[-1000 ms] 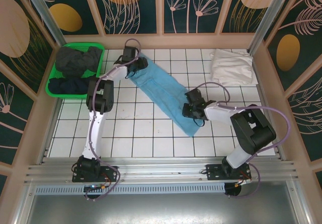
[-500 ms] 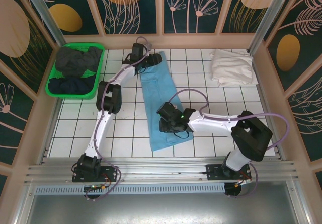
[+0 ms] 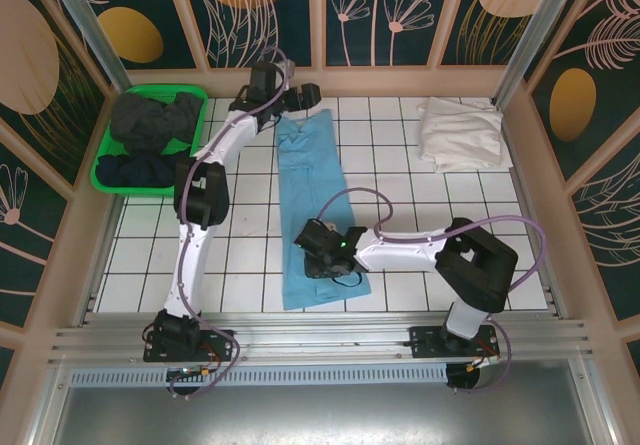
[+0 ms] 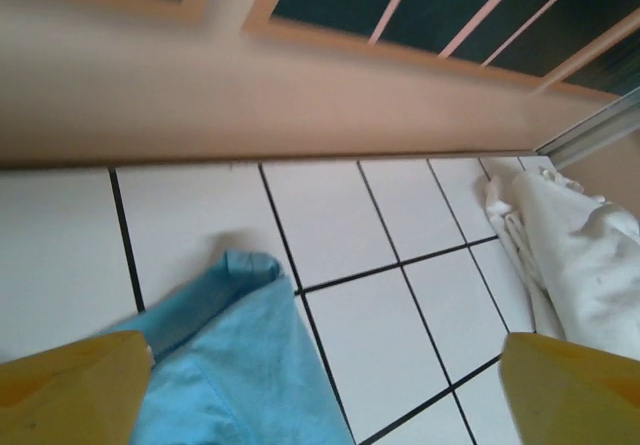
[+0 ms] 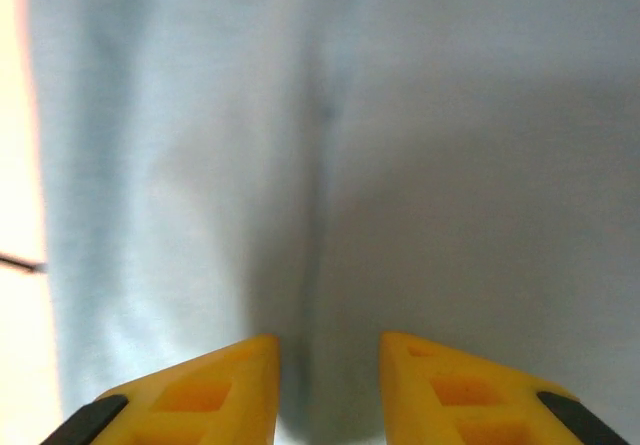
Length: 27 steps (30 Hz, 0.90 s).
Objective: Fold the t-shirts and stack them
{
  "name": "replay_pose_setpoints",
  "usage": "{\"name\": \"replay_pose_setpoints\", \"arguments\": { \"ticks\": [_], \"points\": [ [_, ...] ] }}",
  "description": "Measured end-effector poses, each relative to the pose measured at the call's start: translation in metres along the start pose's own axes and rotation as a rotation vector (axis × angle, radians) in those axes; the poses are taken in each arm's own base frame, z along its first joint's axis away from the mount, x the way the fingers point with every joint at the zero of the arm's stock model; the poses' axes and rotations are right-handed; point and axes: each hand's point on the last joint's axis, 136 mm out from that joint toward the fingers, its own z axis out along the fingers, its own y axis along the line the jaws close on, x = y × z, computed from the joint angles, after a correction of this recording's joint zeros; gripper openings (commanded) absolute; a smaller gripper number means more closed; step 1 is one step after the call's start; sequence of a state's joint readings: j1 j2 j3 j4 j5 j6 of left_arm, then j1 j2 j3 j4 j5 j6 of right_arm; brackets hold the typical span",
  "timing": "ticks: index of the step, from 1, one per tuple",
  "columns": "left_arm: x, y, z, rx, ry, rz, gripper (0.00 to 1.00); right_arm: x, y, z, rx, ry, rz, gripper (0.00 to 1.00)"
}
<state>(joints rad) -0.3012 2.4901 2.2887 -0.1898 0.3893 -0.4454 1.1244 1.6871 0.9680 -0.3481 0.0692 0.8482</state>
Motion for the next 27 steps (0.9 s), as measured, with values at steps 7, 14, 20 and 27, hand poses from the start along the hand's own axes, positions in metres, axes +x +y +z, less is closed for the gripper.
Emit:
{"name": "replay_pose_setpoints", "arguments": {
  "ticks": [7,14,20,27],
  "points": [
    [0.022,-0.016,-0.098,-0.108,0.006,0.016,0.98,-0.025,-0.024,-0.049,-0.024,-0.113,0.073,0.44],
    [0.178,-0.021,-0.231,-0.237,0.102,-0.055,0.94,0.016,-0.122,-0.054,0.092,-0.06,0.207,0.47],
    [0.305,-0.042,-0.291,-0.177,0.237,-0.117,0.78,0.051,-0.13,-0.047,0.072,0.046,0.218,0.47],
    [0.398,-0.053,-0.31,-0.163,0.451,-0.185,0.74,0.06,-0.114,-0.039,0.016,0.089,0.189,0.46]
  ]
}}
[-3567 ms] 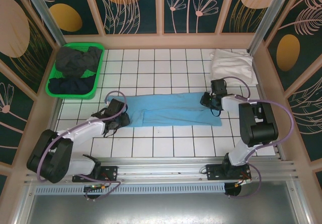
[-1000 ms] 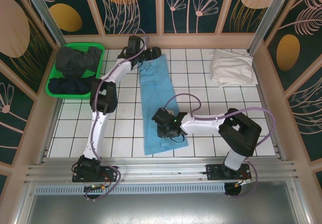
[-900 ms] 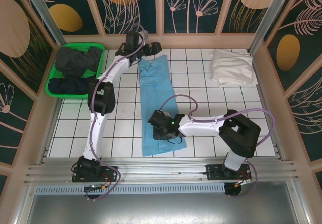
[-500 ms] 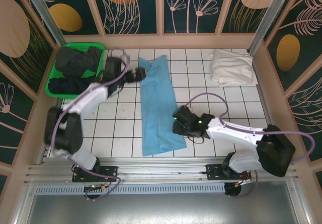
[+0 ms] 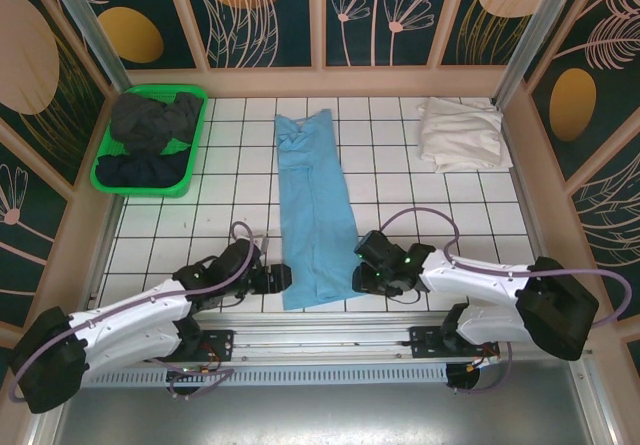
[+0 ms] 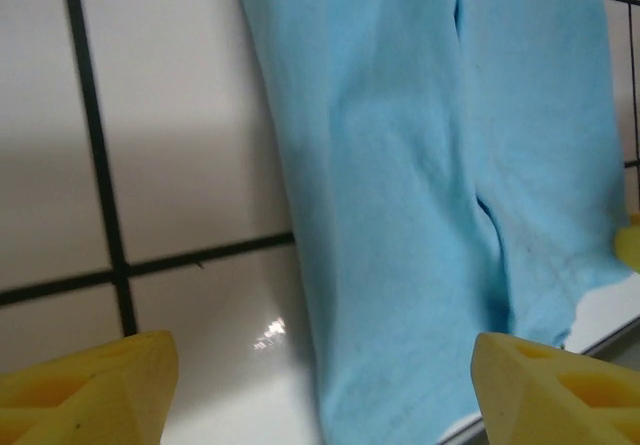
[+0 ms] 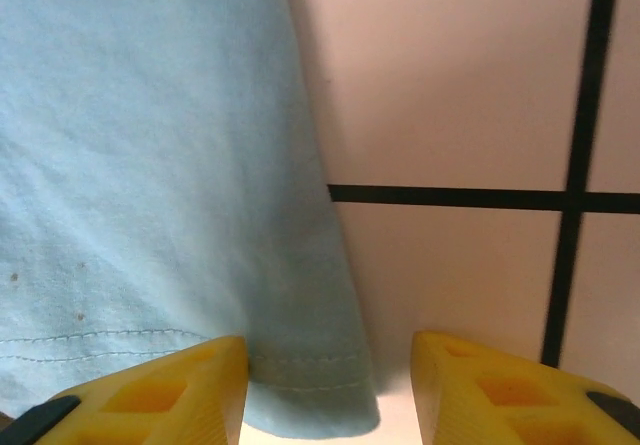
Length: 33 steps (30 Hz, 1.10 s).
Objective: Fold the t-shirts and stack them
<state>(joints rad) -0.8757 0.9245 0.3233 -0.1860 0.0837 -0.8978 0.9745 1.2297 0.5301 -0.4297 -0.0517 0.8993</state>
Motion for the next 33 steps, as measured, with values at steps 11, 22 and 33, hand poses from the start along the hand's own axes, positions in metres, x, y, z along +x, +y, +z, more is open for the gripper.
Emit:
{"name": "replay_pose_setpoints", "arguments": {
  "ticks": [11,22,33],
  "points": [
    [0.028,-0.001,0.021,-0.091,0.117,0.029,0.61,0.001,-0.002,0.004,0.032,0.004,-0.013,0.41],
    [0.034,-0.003,0.024,-0.16,0.174,0.118,0.31,0.001,0.002,0.003,0.062,0.014,-0.036,0.38],
    [0.039,-0.024,0.019,-0.12,0.235,0.168,0.53,-0.002,0.031,0.001,0.005,0.001,-0.078,0.38]
  ]
}}
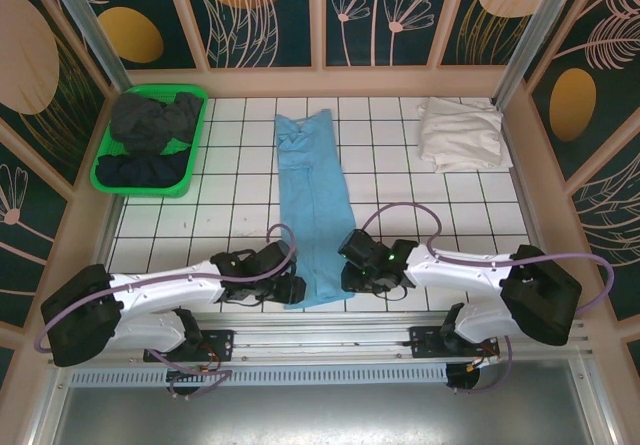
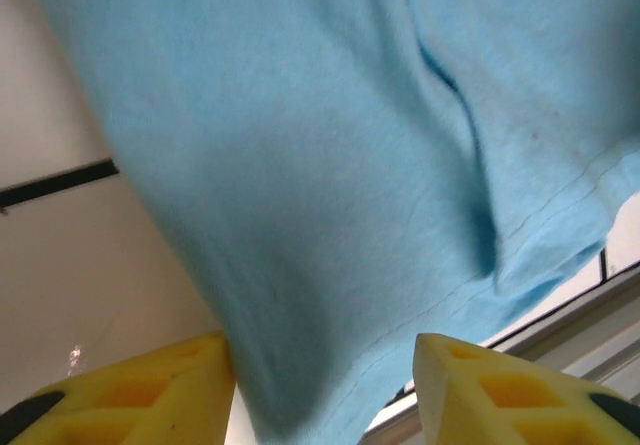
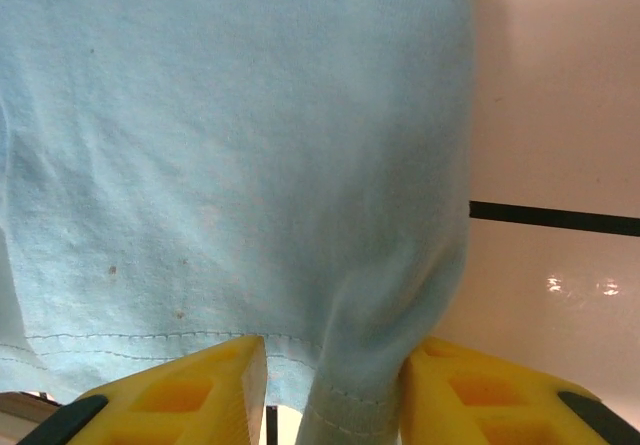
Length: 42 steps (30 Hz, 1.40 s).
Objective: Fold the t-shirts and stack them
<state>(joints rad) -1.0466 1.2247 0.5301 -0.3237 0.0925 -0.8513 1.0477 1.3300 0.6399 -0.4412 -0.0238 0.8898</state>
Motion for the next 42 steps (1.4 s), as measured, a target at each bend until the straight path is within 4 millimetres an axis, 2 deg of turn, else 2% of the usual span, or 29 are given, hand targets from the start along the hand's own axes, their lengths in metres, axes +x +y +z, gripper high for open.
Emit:
{"name": "replay_pose_setpoints", "arguments": {
  "ticks": [3,5,10,12,14,16,19,21,25,29,35,42],
  "points": [
    [0.013,0.009,0.004,-0.007,0.036,-0.006,0.51,0.001,0.001,0.0,0.0,0.002,0.0,0.37],
    [0.017,0.013,0.006,-0.007,0.046,-0.007,0.45,0.003,0.001,0.0,-0.001,0.005,-0.003,0.33],
    [0.021,0.003,0.007,0.053,0.064,-0.004,0.2,0.004,0.002,0.0,0.002,0.003,-0.008,0.13],
    [0.02,-0.003,0.006,0.08,0.062,0.004,0.01,0.002,0.001,-0.001,0.01,-0.003,-0.01,0.04],
    [0.017,-0.008,0.004,0.099,0.05,0.015,0.0,-0.003,0.004,-0.005,0.016,-0.02,-0.019,0.0],
    [0.009,-0.014,-0.001,0.109,0.022,0.024,0.0,-0.013,0.011,-0.011,0.006,-0.047,-0.03,0.0],
    [-0.022,-0.024,-0.015,0.114,-0.067,0.027,0.0,-0.042,0.025,-0.026,-0.023,-0.125,-0.037,0.0],
    [-0.052,-0.025,-0.026,0.113,-0.149,0.004,0.0,-0.062,0.032,-0.036,-0.04,-0.177,-0.037,0.0],
    [-0.111,-0.004,-0.04,0.069,-0.296,-0.07,0.0,-0.111,0.035,-0.056,-0.067,-0.3,-0.02,0.0],
    [-0.156,0.021,-0.034,-0.007,-0.349,-0.124,0.0,-0.164,0.034,-0.066,-0.082,-0.395,-0.003,0.0],
    [-0.207,0.048,-0.026,-0.063,-0.386,-0.162,0.0,-0.227,0.027,-0.05,-0.064,-0.414,-0.013,0.0],
    [-0.253,0.071,-0.011,-0.074,-0.386,-0.184,0.0,-0.262,0.022,-0.022,-0.084,-0.366,-0.033,0.0]
  ]
}}
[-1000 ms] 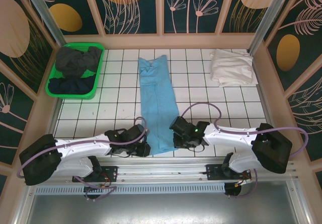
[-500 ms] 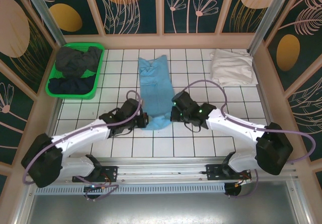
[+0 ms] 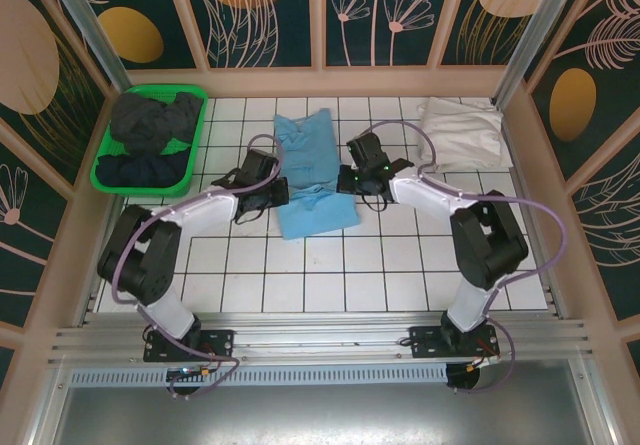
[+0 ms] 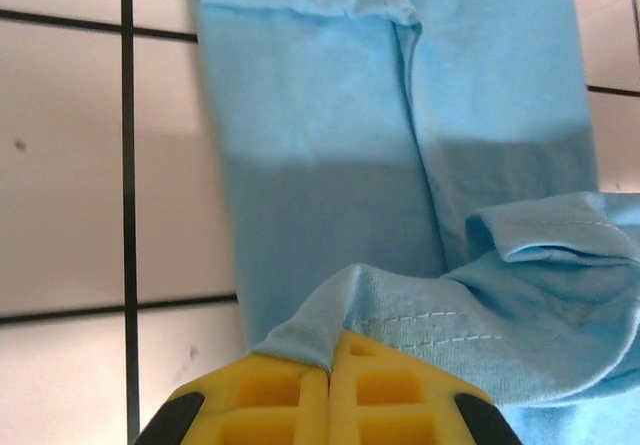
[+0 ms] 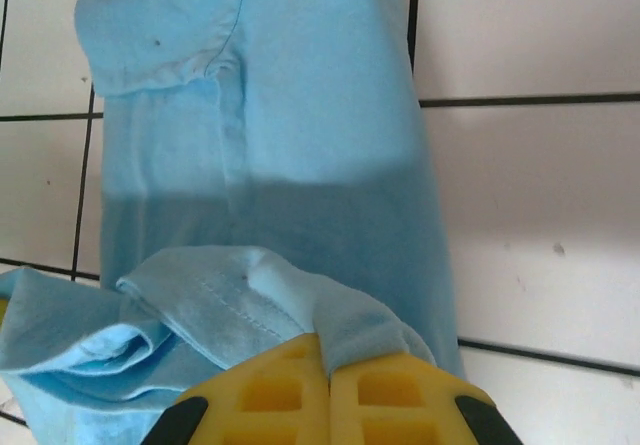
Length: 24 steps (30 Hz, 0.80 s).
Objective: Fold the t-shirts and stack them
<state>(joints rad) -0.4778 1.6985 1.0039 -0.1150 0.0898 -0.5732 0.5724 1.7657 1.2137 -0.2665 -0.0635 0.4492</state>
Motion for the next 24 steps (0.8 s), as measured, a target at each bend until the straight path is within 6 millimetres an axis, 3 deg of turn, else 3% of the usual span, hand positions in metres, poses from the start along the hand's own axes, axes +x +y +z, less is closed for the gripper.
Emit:
{"name": "replay_pose_setpoints", "arguments": {
  "ticks": [4,10,12,14,16,18,24],
  "points": [
    [-0.014,0.003,0.021,0.01,0.024,-0.005,0.0,-0.009,0.001,0.019,-0.017,0.023,-0.01,0.0],
    [-0.039,-0.002,0.031,0.046,0.011,-0.002,0.0,-0.026,0.005,0.033,-0.053,0.028,-0.016,0.0],
    [-0.048,-0.004,0.036,0.055,0.004,-0.001,0.16,-0.034,0.001,0.037,-0.054,0.021,-0.005,0.02],
    [-0.054,-0.002,0.042,0.061,0.008,-0.001,0.23,-0.041,-0.005,0.043,-0.053,0.018,0.007,0.09],
    [-0.054,0.004,0.052,0.049,0.021,-0.004,0.33,-0.045,-0.012,0.051,-0.047,0.023,0.016,0.26],
    [-0.053,0.013,0.058,0.034,0.036,-0.007,0.46,-0.048,-0.018,0.057,-0.041,0.027,0.019,0.33],
    [-0.06,0.029,0.06,0.004,0.047,-0.035,0.57,-0.062,-0.033,0.058,0.002,-0.005,0.014,0.41]
  ]
}}
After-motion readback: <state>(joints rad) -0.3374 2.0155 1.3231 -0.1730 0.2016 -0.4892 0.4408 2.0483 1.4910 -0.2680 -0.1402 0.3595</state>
